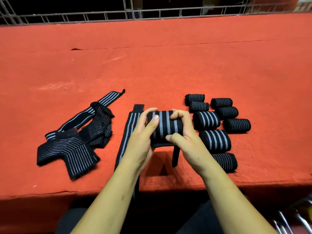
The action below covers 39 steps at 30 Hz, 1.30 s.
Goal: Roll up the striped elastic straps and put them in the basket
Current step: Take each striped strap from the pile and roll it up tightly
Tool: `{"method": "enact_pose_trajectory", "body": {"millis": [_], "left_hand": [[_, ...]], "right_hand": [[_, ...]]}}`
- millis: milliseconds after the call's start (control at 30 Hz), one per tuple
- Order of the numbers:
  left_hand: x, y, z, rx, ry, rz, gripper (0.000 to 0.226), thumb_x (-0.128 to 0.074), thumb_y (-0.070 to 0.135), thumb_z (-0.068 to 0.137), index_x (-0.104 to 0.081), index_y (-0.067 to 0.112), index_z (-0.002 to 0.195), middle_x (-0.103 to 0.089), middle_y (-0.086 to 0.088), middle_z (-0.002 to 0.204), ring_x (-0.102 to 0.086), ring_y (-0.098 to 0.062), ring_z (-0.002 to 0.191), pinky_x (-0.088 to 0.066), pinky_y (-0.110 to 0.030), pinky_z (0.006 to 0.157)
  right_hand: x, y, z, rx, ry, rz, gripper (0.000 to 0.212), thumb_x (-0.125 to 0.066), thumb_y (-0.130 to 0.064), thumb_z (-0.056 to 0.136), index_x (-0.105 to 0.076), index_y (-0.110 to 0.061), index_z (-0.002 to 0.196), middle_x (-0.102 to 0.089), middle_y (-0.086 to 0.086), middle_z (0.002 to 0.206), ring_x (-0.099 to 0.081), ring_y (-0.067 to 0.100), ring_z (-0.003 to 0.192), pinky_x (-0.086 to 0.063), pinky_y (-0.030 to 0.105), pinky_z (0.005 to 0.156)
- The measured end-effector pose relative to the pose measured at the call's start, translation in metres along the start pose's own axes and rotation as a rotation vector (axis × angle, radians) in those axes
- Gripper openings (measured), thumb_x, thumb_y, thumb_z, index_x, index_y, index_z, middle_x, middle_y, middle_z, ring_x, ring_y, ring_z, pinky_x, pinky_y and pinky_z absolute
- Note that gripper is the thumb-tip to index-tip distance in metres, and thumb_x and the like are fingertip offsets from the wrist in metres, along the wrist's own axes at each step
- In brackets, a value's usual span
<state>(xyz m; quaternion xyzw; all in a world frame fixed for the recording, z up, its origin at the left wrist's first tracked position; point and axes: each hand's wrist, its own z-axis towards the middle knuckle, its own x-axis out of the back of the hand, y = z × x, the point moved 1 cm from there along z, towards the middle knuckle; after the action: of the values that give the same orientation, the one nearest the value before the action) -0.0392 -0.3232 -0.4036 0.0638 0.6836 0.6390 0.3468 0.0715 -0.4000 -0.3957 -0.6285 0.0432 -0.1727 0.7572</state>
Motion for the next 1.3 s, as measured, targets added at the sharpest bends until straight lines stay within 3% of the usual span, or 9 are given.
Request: {"method": "enact_pose_trajectory", "body": {"millis": [100, 167, 333, 500, 633, 833, 1000, 1233, 1300], "left_hand": [[-0.002, -0.006, 0.001, -0.052, -0.078, -0.027, 0.039, -0.062, 0.017, 0.093, -0.054, 0.025, 0.131, -0.069, -0.002, 0.106, -0.065, -0.019, 0.096, -0.054, -0.033, 0.086], [-0.006, -0.01, 0.004, -0.087, -0.103, 0.013, 0.044, -0.056, 0.016, 0.092, -0.051, 0.026, 0.134, -0.068, -0.003, 0.108, -0.063, -0.017, 0.099, -0.052, -0.031, 0.087], [-0.031, -0.028, 0.013, -0.081, -0.097, 0.322, 0.05, -0.056, 0.038, 0.09, -0.041, 0.041, 0.137, -0.056, -0.006, 0.135, -0.056, -0.023, 0.125, -0.041, -0.046, 0.112], [-0.089, -0.046, 0.027, -0.015, -0.152, 0.416, 0.047, -0.056, 0.031, 0.091, -0.036, 0.03, 0.134, -0.054, -0.009, 0.137, -0.058, -0.018, 0.118, -0.045, -0.042, 0.109], [-0.135, -0.067, 0.044, 0.089, -0.189, 0.457, 0.068, -0.067, 0.054, 0.07, -0.045, 0.028, 0.129, -0.063, -0.005, 0.128, -0.063, -0.026, 0.118, -0.05, -0.054, 0.101], [-0.184, -0.106, 0.074, 0.298, -0.291, 0.532, 0.058, -0.068, 0.049, 0.053, -0.062, 0.028, 0.107, -0.07, -0.003, 0.113, -0.07, -0.022, 0.104, -0.058, -0.05, 0.09], [-0.201, -0.13, 0.082, 0.367, -0.355, 0.808, 0.039, -0.066, 0.028, 0.079, -0.063, 0.018, 0.117, -0.071, -0.007, 0.113, -0.068, -0.026, 0.105, -0.056, -0.048, 0.094], [-0.217, -0.143, 0.078, 0.229, -0.36, 1.319, 0.029, -0.051, 0.021, 0.102, -0.055, -0.002, 0.12, -0.062, -0.017, 0.119, -0.059, -0.031, 0.104, -0.039, -0.03, 0.076], [-0.22, -0.143, 0.077, 0.193, -0.379, 1.414, 0.029, -0.051, 0.022, 0.102, -0.056, -0.003, 0.116, -0.062, -0.019, 0.12, -0.059, -0.033, 0.11, -0.038, -0.03, 0.076]], "right_hand": [[0.007, 0.001, 0.002, -0.071, 0.063, 0.046, 0.047, -0.05, -0.042, 0.1, -0.034, -0.04, 0.143, -0.042, -0.028, 0.134, -0.042, -0.024, 0.113, -0.033, 0.003, 0.094], [0.015, 0.005, 0.004, -0.113, 0.091, -0.03, 0.05, -0.043, -0.049, 0.1, -0.03, -0.04, 0.148, -0.045, -0.021, 0.139, -0.045, -0.011, 0.122, -0.034, 0.017, 0.104], [0.046, 0.015, 0.001, -0.147, 0.169, 0.077, 0.044, -0.059, -0.045, 0.091, -0.047, -0.03, 0.13, -0.058, -0.01, 0.087, -0.052, 0.007, 0.062, -0.044, 0.028, 0.054], [0.099, 0.027, -0.009, -0.153, 0.258, 0.335, 0.041, -0.064, -0.024, 0.091, -0.051, -0.008, 0.125, -0.06, 0.01, 0.095, -0.053, 0.015, 0.063, -0.038, 0.026, 0.045], [0.156, 0.026, -0.022, -0.235, 0.359, 0.257, 0.01, -0.053, -0.016, 0.101, -0.059, -0.011, 0.105, -0.059, 0.004, 0.076, -0.049, 0.014, 0.056, -0.037, 0.024, 0.046], [0.212, 0.053, -0.033, -0.414, 0.477, 0.19, 0.016, -0.052, -0.02, 0.102, -0.061, -0.009, 0.095, -0.053, 0.001, 0.061, -0.041, 0.014, 0.049, -0.037, 0.024, 0.043], [0.234, 0.088, -0.033, -0.561, 0.491, 0.191, 0.015, -0.043, -0.016, 0.105, -0.055, -0.009, 0.1, -0.048, 0.007, 0.071, -0.039, 0.016, 0.051, -0.038, 0.025, 0.045], [0.237, 0.114, -0.025, -0.626, 0.466, -0.257, 0.028, -0.039, -0.026, 0.105, -0.058, -0.006, 0.101, -0.057, 0.012, 0.075, -0.052, 0.025, 0.057, -0.042, 0.03, 0.054], [0.24, 0.117, -0.023, -0.622, 0.433, -0.645, 0.037, -0.04, -0.031, 0.104, -0.06, 0.0, 0.109, -0.066, 0.022, 0.099, -0.062, 0.038, 0.088, -0.046, 0.038, 0.076]]}}
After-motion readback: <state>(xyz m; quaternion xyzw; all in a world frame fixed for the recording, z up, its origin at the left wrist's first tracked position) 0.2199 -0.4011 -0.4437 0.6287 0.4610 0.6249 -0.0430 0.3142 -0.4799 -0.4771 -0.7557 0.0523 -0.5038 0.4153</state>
